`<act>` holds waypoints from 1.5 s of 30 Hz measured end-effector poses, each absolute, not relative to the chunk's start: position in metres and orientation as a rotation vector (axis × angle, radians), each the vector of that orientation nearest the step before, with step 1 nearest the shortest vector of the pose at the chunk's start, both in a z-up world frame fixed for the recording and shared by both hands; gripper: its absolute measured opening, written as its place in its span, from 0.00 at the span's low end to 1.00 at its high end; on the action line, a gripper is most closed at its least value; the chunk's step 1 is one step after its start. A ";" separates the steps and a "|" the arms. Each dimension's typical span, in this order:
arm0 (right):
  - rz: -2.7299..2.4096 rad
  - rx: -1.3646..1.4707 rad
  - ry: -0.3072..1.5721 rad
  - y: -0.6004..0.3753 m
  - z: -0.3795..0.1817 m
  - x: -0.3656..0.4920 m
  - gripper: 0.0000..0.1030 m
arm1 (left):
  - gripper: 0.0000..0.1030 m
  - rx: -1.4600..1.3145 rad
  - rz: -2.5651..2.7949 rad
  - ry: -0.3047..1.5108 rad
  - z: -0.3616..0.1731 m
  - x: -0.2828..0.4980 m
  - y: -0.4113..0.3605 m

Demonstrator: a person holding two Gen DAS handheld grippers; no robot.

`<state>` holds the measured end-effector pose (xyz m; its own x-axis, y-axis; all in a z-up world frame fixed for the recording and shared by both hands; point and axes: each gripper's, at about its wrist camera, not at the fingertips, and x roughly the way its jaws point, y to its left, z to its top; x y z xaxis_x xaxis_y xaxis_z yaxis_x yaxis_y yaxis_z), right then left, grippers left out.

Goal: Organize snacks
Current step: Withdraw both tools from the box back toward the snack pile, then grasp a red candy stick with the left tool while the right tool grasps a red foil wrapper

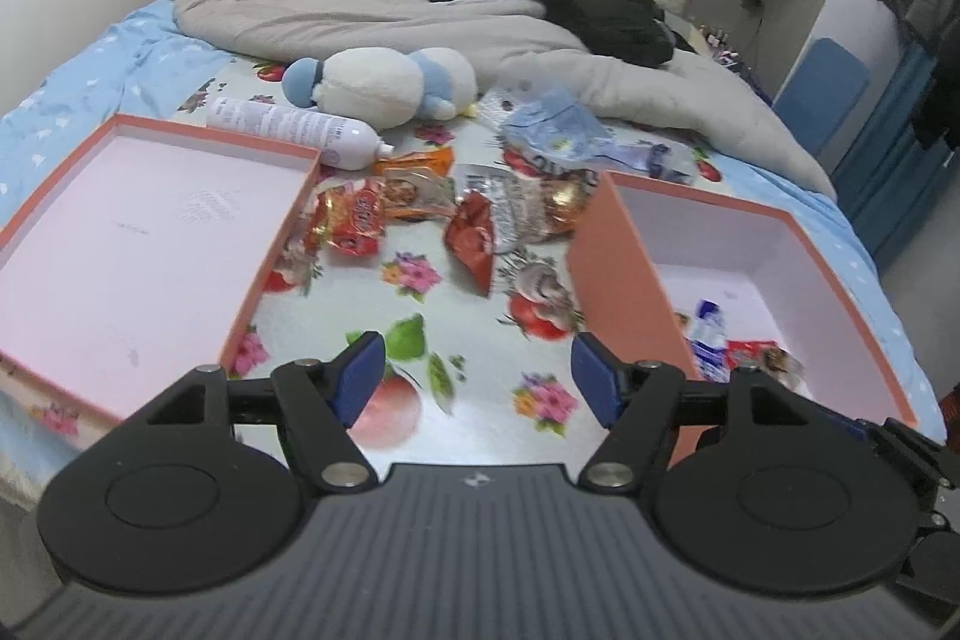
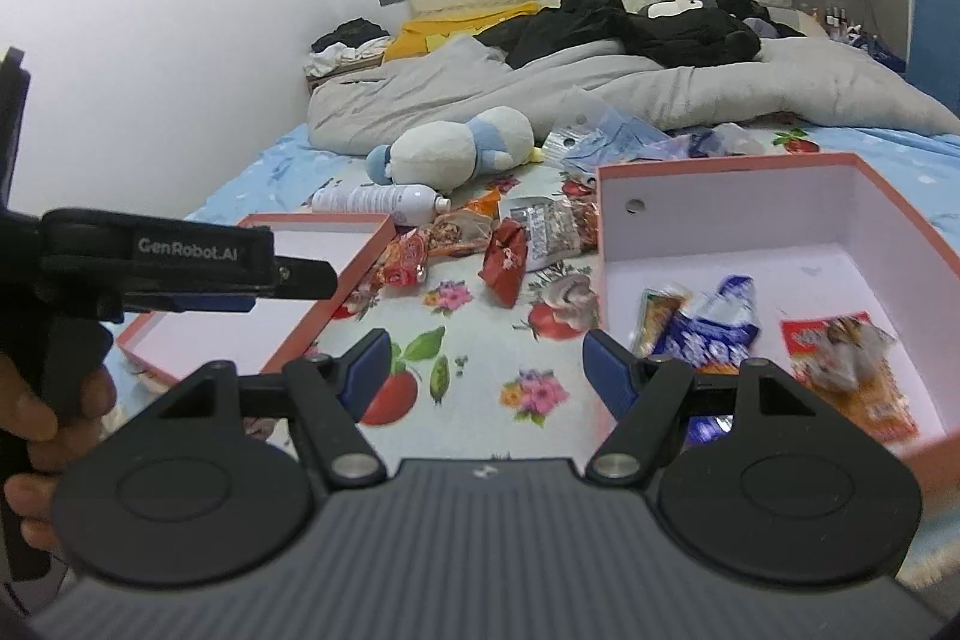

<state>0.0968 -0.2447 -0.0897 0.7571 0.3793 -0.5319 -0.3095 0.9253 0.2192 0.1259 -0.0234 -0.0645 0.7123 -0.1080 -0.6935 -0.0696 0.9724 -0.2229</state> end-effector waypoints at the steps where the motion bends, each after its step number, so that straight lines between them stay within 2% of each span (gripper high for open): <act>1: 0.373 0.110 0.601 -0.238 -0.093 0.104 0.70 | 0.71 -0.238 -0.018 0.785 -0.068 0.135 -0.018; 20: 0.302 0.044 0.710 -0.154 -0.171 0.240 0.70 | 0.71 -0.162 -0.048 0.937 -0.169 0.339 0.047; 32: 0.243 -0.002 0.748 -0.124 -0.216 0.301 0.69 | 0.71 0.082 -0.080 0.999 -0.212 0.393 0.040; 36: 0.237 -0.004 0.762 -0.119 -0.227 0.312 0.69 | 0.63 0.114 -0.099 1.051 -0.226 0.398 0.039; 38: 0.228 0.004 0.776 -0.115 -0.232 0.317 0.60 | 0.62 0.105 -0.102 1.050 -0.232 0.397 0.042; 42: 0.210 -0.011 0.774 -0.109 -0.236 0.317 0.49 | 0.54 0.096 -0.102 1.036 -0.230 0.394 0.044; 43: 0.204 -0.017 0.772 -0.109 -0.236 0.317 0.38 | 0.51 0.091 -0.102 1.034 -0.229 0.392 0.044; 45: 0.213 -0.020 0.786 -0.109 -0.234 0.315 0.30 | 0.47 0.091 -0.103 1.027 -0.226 0.389 0.043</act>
<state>0.3152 -0.1091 -0.2343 0.6867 0.1830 -0.7036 -0.1975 0.9784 0.0616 0.3889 0.0430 -0.2255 0.5134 -0.0431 -0.8571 0.1283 0.9914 0.0271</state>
